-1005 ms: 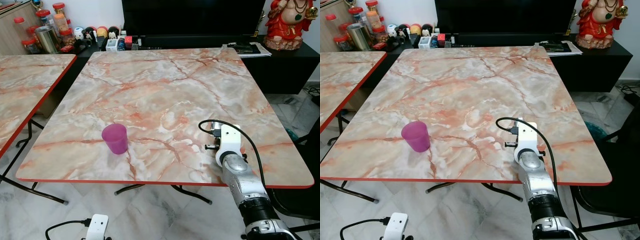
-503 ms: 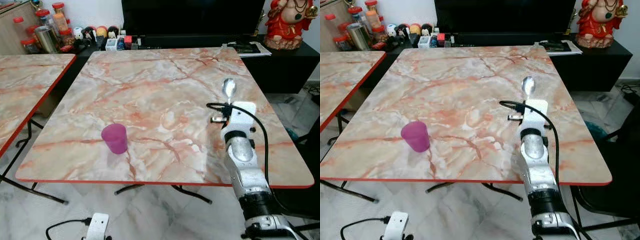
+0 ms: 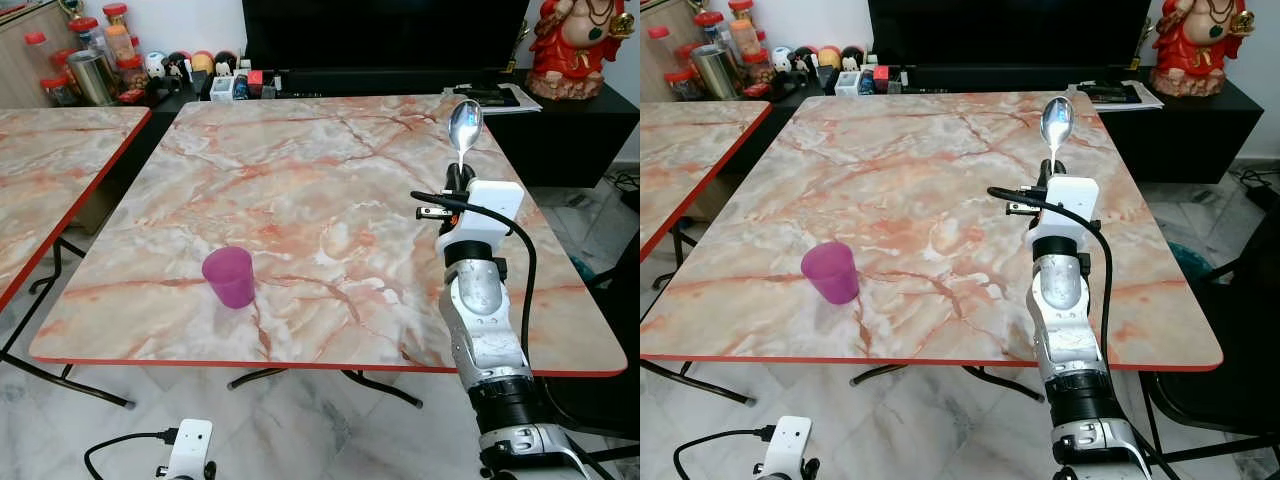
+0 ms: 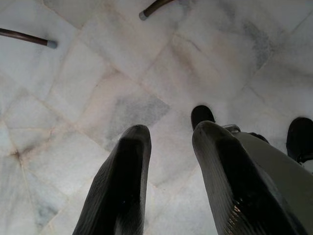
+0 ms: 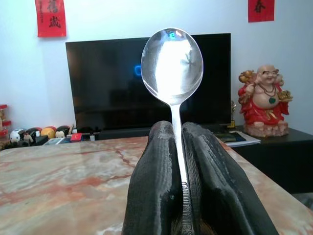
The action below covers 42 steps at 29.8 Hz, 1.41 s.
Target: Setting the table
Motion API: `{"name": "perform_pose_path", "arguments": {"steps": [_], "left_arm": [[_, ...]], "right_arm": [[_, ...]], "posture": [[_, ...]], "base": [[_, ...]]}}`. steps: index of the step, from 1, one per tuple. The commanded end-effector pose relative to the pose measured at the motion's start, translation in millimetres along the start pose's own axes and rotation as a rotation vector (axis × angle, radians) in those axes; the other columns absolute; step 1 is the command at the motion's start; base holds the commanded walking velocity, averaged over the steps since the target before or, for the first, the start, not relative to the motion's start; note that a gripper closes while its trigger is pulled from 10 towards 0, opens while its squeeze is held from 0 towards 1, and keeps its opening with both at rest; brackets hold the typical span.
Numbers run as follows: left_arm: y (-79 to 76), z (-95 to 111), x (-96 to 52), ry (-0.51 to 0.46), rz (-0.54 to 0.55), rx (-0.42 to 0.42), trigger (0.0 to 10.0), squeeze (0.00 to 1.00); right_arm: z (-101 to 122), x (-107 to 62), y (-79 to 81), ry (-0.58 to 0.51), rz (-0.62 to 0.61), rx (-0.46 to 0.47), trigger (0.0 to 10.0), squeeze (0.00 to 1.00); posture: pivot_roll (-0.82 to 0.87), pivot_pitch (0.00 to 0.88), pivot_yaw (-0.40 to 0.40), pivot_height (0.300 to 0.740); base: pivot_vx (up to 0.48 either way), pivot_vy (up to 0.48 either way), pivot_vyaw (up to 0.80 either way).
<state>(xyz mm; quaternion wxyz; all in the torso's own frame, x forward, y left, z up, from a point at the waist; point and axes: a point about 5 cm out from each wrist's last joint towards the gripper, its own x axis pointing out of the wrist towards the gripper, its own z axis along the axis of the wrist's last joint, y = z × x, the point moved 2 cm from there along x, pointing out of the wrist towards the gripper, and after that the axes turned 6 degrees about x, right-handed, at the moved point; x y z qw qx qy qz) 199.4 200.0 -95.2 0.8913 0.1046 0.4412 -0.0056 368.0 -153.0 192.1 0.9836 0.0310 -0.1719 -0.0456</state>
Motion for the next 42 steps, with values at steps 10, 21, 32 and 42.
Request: {"name": "perform_pose_path", "arguments": {"steps": [10, 21, 32, 42], "left_arm": [[-1.7, -7.2, -1.5, 0.013, 0.021, -0.044, 10.0, 0.0], [-1.0, -5.6, -1.2, 0.01, 0.017, -0.034, 10.0, 0.0], [0.5, -7.7, -1.6, 0.015, 0.018, -0.029, 10.0, 0.0], [1.5, -7.0, -1.5, 0.013, 0.015, -0.017, 10.0, 0.0]], "right_arm": [[1.7, 4.5, 4.6, -0.009, 0.021, 0.009, 10.0, 0.0], [0.3, 3.7, 4.5, -0.011, 0.013, 0.015, 10.0, 0.0], [-0.7, 3.7, 5.9, -0.008, 0.015, 0.015, 10.0, 0.0], [-1.7, 2.1, 11.3, -0.008, 0.024, 0.028, 10.0, 0.0]], "posture": [[-0.03, 0.047, 0.006, 0.74], [-0.03, 0.034, 0.015, 0.74], [-0.02, 0.021, 0.013, 0.74], [-0.02, 0.024, 0.018, 0.74]], "base": [[0.0, 0.274, 0.0], [0.0, 0.277, 0.0], [0.0, 0.315, 0.0], [0.0, 0.365, 0.0]]}}
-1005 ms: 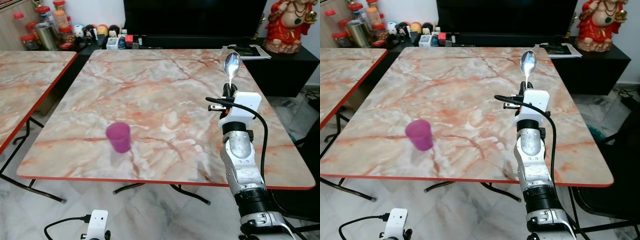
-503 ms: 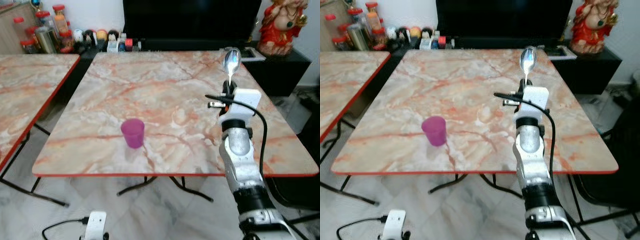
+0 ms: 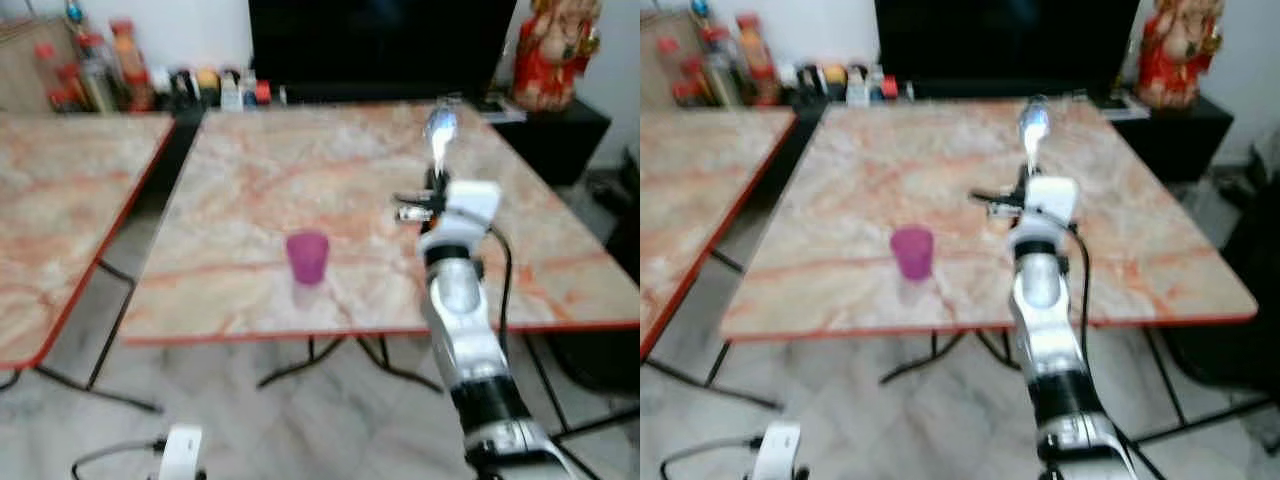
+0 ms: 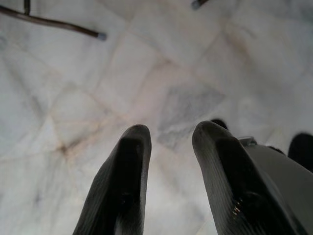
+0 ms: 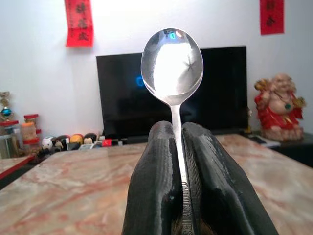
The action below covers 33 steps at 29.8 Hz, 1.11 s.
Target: Setting the table
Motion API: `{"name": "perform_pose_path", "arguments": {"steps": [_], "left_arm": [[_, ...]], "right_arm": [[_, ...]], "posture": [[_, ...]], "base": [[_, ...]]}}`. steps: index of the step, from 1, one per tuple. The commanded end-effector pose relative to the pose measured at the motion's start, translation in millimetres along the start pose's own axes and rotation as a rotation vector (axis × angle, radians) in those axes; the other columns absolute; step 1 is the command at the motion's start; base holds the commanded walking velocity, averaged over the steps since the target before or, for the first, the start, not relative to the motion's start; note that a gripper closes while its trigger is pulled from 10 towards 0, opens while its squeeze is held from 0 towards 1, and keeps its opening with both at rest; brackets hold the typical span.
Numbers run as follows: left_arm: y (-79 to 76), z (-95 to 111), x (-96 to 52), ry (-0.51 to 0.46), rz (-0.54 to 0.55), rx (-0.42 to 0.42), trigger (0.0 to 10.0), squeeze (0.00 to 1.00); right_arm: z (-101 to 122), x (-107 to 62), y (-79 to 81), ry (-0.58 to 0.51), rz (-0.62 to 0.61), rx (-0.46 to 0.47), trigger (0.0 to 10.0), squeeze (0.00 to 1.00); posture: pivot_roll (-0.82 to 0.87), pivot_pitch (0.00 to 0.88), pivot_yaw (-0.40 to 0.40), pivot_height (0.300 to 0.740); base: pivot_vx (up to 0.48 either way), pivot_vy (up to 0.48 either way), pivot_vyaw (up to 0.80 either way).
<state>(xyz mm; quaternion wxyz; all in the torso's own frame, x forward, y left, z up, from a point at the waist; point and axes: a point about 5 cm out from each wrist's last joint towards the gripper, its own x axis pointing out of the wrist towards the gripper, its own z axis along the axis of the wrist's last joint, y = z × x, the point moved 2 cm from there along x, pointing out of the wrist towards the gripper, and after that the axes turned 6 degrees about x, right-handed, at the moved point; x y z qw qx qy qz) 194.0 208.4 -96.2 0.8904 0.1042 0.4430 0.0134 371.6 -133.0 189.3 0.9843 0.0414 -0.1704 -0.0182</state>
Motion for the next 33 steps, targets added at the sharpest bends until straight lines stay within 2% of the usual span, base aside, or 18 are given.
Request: {"name": "perform_pose_path", "arguments": {"steps": [1, 33], "left_arm": [[-6.1, -0.7, 0.0, 0.006, -0.018, 0.001, 10.0, 0.0], [-3.8, -3.8, -0.4, 0.019, -0.007, 0.004, 10.0, 0.0]], "right_arm": [[3.4, 1.2, -8.6, -0.014, -0.027, -0.002, 10.0, 0.0], [-1.5, -1.2, -3.9, 0.011, -0.029, 0.017, 10.0, 0.0]], "posture": [[-0.02, 0.024, 0.018, 0.74], [-0.02, 0.053, 0.031, 0.74]], "base": [[0.0, 0.364, 0.0], [0.0, 0.466, 0.0]]}}
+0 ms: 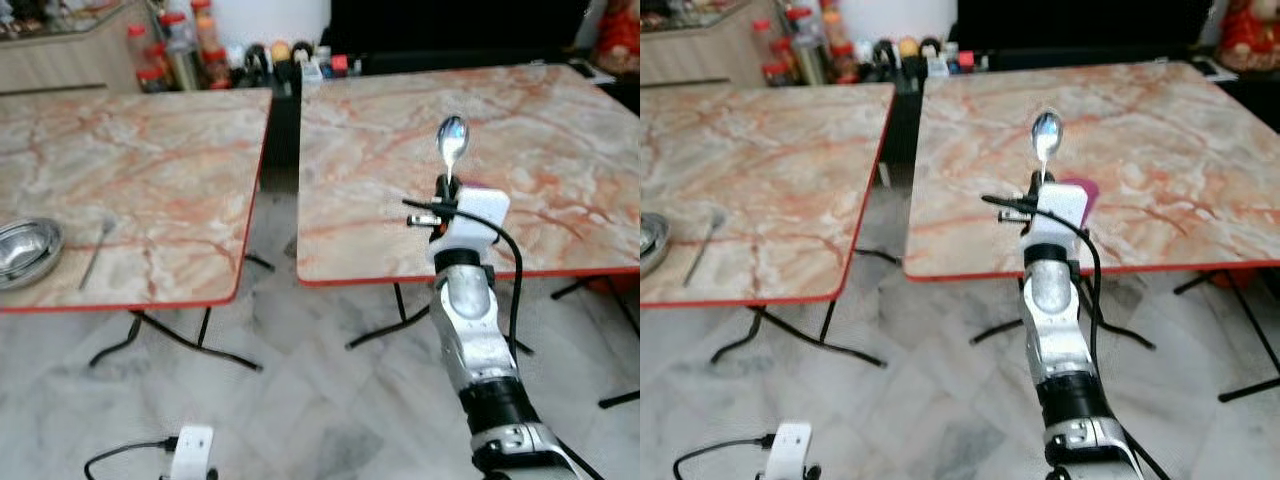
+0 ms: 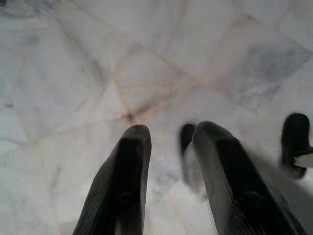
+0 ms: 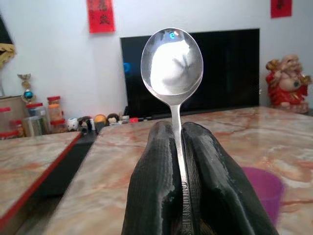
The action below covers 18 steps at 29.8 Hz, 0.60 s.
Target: Setting the table
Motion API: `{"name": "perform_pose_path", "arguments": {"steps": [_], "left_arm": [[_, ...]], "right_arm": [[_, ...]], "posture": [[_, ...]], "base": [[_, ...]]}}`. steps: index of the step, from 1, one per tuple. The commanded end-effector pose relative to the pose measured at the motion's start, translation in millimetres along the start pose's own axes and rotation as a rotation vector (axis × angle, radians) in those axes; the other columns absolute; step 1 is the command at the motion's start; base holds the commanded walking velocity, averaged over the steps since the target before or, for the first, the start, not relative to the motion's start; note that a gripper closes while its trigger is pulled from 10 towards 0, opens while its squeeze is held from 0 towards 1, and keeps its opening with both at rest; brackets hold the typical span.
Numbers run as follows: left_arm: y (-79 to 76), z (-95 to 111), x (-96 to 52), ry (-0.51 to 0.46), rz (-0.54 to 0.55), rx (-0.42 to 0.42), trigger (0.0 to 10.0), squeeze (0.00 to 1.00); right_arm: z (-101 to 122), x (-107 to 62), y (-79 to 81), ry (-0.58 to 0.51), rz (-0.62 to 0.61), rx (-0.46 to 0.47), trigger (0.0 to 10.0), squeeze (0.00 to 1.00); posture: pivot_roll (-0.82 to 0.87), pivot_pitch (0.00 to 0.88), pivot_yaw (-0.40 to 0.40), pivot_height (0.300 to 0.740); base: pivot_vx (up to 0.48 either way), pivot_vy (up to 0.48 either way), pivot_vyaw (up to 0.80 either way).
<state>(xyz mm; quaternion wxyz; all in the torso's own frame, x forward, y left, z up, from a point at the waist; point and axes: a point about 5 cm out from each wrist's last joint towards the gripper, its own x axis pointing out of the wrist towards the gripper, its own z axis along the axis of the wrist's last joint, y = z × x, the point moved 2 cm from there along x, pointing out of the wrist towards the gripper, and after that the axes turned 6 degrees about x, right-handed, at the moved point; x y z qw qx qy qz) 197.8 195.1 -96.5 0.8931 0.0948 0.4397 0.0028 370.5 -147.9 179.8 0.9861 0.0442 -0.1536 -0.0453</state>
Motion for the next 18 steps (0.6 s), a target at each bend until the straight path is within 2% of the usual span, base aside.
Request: {"name": "perform_pose_path", "arguments": {"steps": [1, 17, 18], "left_arm": [[9.1, -9.2, -1.8, 0.031, 0.02, 0.012, 10.0, 0.0], [9.5, -8.0, -1.6, 0.027, 0.02, 0.015, 10.0, 0.0], [10.2, -7.7, -1.6, 0.024, 0.025, 0.021, 10.0, 0.0]], "right_arm": [[5.9, 1.5, 10.9, -0.019, 0.023, 0.02, 10.0, 0.0], [5.4, 1.4, 10.4, -0.017, 0.015, 0.025, 10.0, 0.0], [5.2, 1.6, 10.9, -0.016, 0.017, 0.025, 10.0, 0.0]], "posture": [[-0.02, 0.053, 0.031, 0.74], [-0.01, 0.053, 0.032, 0.74], [-0.01, 0.053, 0.032, 0.74]], "base": [[0.0, 0.48, 0.0], [0.0, 0.48, 0.0], [0.0, 0.0, 0.0]]}}
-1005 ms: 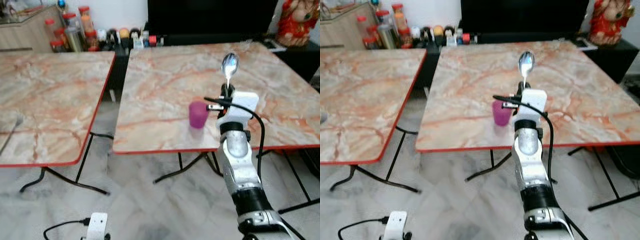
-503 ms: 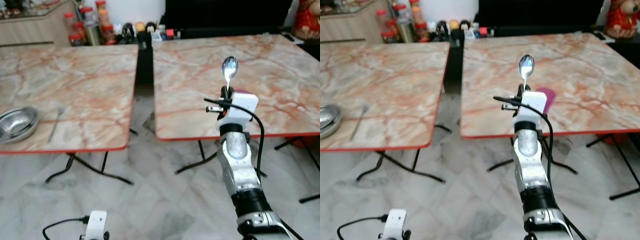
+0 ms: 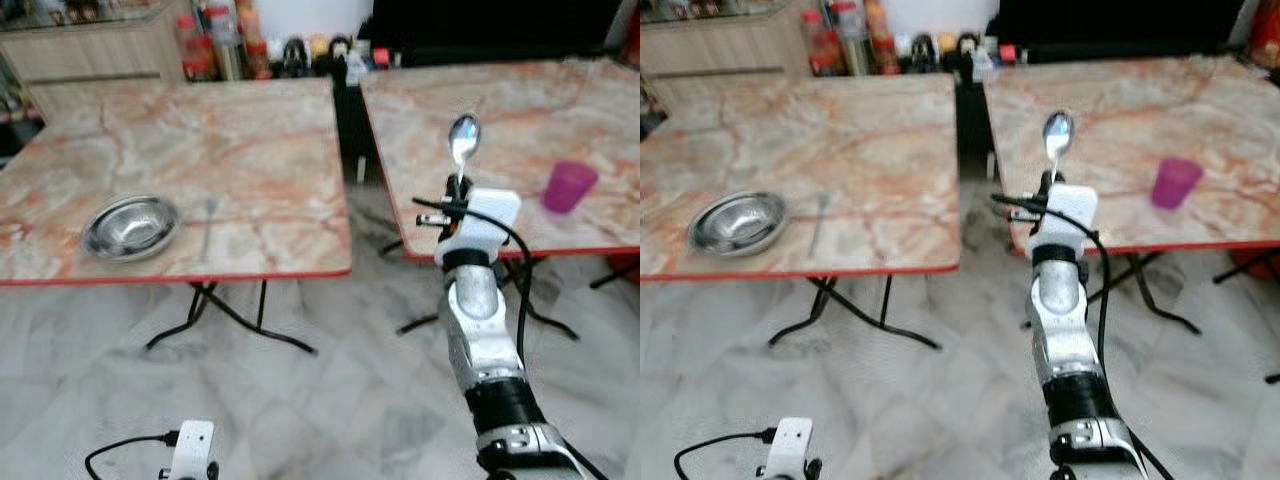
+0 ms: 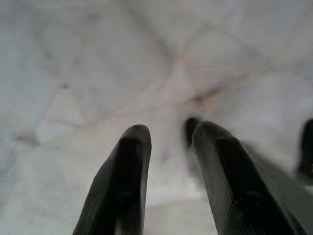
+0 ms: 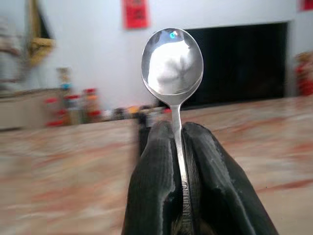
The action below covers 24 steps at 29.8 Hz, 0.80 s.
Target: Setting the table
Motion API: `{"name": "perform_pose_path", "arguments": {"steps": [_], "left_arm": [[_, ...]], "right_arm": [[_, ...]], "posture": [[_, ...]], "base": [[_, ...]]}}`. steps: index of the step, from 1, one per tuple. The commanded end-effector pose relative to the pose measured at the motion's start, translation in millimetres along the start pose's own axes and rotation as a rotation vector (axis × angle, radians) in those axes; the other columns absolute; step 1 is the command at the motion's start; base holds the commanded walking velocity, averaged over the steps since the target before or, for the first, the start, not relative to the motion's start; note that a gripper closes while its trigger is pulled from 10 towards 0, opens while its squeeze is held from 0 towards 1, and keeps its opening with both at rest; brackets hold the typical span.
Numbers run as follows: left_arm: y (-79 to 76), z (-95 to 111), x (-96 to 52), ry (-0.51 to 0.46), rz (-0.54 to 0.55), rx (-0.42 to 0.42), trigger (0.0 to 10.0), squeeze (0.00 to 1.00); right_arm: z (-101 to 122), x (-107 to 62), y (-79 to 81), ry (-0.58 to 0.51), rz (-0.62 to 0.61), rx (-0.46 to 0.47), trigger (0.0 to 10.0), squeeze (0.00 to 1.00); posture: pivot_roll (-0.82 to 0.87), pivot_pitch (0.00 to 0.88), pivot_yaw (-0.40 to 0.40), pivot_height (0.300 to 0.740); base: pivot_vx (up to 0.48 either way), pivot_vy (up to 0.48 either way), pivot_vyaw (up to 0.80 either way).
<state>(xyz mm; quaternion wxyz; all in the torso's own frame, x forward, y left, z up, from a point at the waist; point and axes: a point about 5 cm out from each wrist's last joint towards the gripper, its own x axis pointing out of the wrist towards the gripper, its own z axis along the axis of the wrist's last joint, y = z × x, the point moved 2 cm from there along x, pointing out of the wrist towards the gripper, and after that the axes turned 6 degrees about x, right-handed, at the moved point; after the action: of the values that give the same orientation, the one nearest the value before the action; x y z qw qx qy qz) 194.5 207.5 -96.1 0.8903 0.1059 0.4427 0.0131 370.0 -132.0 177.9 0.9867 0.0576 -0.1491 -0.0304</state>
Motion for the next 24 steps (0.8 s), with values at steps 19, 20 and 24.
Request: {"name": "perform_pose_path", "arguments": {"steps": [19, 20, 24], "left_arm": [[2.7, 1.9, 0.2, -0.01, 0.007, -0.001, 10.0, 0.0], [2.9, 1.9, 0.2, -0.009, 0.007, 0.0, 10.0, 0.0], [3.1, 1.7, 0.3, -0.007, 0.007, 0.001, 10.0, 0.0]], "right_arm": [[6.1, 4.4, -0.7, -0.02, -0.001, 0.002, 10.0, 0.0], [5.9, 4.3, -1.3, -0.019, -0.003, 0.002, 10.0, 0.0], [5.5, 4.0, -2.0, -0.018, -0.006, 0.002, 10.0, 0.0]], "posture": [[-0.01, 0.045, 0.04, 0.74], [-0.01, 0.047, 0.042, 0.74], [-0.01, 0.049, 0.044, 0.74]], "base": [[0.0, 0.101, 0.0], [0.0, 0.48, 0.0], [0.0, 0.48, 0.0]]}}
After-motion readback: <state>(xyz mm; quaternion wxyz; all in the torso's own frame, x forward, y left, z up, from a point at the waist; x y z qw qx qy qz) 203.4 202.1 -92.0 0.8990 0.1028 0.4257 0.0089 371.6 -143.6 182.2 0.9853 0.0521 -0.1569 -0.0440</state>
